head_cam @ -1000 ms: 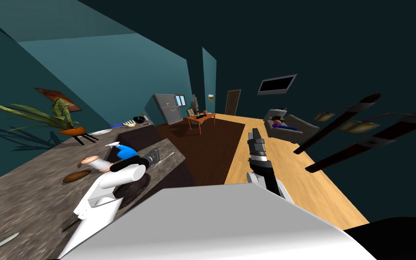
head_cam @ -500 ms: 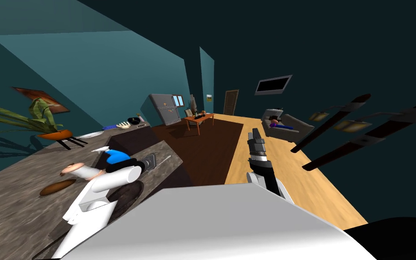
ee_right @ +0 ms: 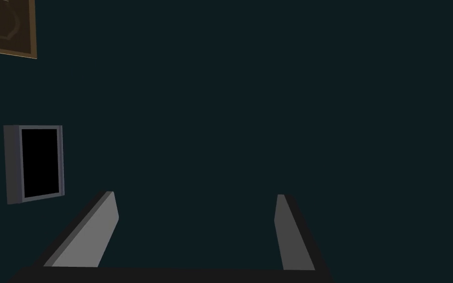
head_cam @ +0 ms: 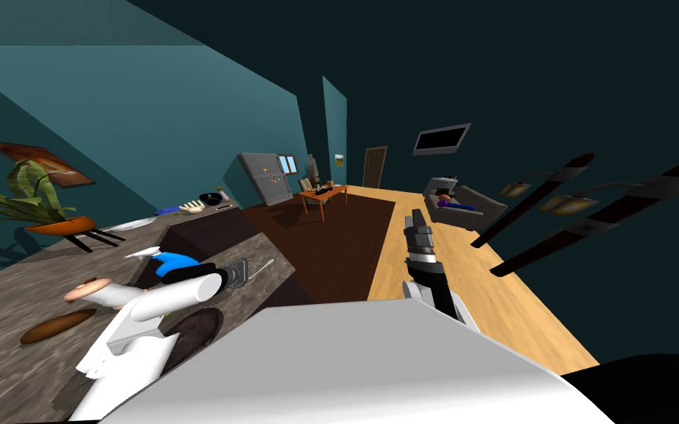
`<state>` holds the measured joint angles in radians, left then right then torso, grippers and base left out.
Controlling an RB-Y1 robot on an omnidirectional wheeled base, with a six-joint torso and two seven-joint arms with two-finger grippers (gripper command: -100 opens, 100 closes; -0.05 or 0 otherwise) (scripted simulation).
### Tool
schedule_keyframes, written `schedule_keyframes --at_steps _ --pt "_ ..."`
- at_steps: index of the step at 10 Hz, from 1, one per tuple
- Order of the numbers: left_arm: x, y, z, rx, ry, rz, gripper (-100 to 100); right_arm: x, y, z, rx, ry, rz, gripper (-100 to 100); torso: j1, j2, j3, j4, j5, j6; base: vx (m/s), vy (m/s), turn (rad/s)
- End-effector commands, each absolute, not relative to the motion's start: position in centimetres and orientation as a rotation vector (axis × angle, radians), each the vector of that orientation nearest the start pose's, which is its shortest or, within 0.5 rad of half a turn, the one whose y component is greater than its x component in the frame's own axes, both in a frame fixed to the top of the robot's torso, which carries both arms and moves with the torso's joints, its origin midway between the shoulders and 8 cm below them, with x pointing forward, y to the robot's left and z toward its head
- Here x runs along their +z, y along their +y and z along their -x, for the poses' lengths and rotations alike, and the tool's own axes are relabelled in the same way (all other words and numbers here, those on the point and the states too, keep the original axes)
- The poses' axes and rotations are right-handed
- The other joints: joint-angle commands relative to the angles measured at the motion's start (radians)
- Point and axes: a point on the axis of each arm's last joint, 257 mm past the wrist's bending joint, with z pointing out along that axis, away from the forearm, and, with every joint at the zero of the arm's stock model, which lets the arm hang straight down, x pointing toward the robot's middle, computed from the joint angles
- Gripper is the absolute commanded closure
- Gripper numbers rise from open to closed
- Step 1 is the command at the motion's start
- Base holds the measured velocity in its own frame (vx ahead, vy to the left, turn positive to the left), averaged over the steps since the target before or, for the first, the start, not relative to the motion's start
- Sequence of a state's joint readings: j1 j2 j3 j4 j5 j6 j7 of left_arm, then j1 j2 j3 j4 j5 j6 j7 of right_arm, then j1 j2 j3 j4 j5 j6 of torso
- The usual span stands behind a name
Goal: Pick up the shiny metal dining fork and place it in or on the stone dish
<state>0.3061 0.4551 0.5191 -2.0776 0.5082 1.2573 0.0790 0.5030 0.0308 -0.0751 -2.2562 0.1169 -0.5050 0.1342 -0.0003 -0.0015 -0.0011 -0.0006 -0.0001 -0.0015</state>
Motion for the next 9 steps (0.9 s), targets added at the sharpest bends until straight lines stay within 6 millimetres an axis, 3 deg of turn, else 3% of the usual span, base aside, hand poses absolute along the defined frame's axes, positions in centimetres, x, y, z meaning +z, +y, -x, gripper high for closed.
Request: schedule_keyframes --at_steps 1,5,9 --pt "-28.6 51.6 -31.1 -0.444 1.397 2.123 -100 1.3 -29.5 -34.5 1.022 0.700 -0.564 0 0.000 0.000 0.000 0.000 0.000 0.000 0.067 -0.002 -0.063" --pt "-29.8 52.0 -28.6 -0.373 1.407 2.215 -100 1.3 -29.5 -34.5 1.022 0.700 -0.564 0 0.001 -0.001 -0.001 0.000 0.000 0.000 0.055 0.005 -0.030" --pt "-31.1 52.9 -24.8 -0.272 1.397 2.342 -100 1.3 -29.5 -34.5 1.022 0.700 -0.564 0 -0.001 -0.001 -0.001 0.000 0.000 0.000 0.061 -0.002 -0.036"
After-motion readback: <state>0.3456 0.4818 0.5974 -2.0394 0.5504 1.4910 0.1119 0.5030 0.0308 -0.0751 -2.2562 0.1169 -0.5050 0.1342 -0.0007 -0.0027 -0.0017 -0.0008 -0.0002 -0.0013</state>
